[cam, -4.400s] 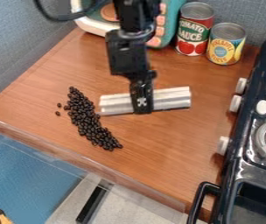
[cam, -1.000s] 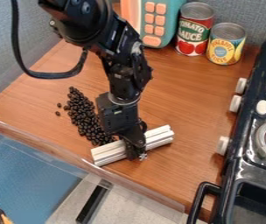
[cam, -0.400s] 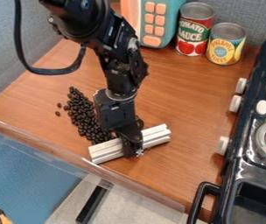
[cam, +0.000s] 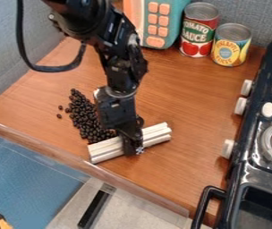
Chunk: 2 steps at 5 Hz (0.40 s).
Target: Sweep into pile
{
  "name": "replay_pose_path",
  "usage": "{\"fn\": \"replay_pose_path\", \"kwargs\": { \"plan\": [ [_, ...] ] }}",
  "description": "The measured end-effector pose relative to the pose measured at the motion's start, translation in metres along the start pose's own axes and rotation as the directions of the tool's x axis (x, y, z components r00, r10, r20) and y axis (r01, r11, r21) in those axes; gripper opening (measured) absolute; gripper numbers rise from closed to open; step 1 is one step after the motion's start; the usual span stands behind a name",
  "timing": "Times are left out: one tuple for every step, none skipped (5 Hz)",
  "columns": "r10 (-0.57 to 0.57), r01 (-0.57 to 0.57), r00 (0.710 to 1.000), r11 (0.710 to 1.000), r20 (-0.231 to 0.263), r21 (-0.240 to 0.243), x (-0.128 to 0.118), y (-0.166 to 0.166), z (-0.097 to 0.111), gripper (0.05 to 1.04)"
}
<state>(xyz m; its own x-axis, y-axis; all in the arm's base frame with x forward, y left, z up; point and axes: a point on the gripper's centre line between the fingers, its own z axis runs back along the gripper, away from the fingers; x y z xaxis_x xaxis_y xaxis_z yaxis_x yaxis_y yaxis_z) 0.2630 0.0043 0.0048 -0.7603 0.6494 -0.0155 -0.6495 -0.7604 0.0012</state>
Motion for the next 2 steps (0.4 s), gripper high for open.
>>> {"fn": "replay_pose_path", "kwargs": {
  "plan": [
    [0.021, -0.021, 1.000, 1.000, 0.001, -0.008, 0.0026, -0.0117, 0.0002, 0.395],
    [0.019, -0.019, 1.000, 1.000, 0.006, -0.007, 0.0033, -0.0140, -0.0002, 0.395]
  ]
}}
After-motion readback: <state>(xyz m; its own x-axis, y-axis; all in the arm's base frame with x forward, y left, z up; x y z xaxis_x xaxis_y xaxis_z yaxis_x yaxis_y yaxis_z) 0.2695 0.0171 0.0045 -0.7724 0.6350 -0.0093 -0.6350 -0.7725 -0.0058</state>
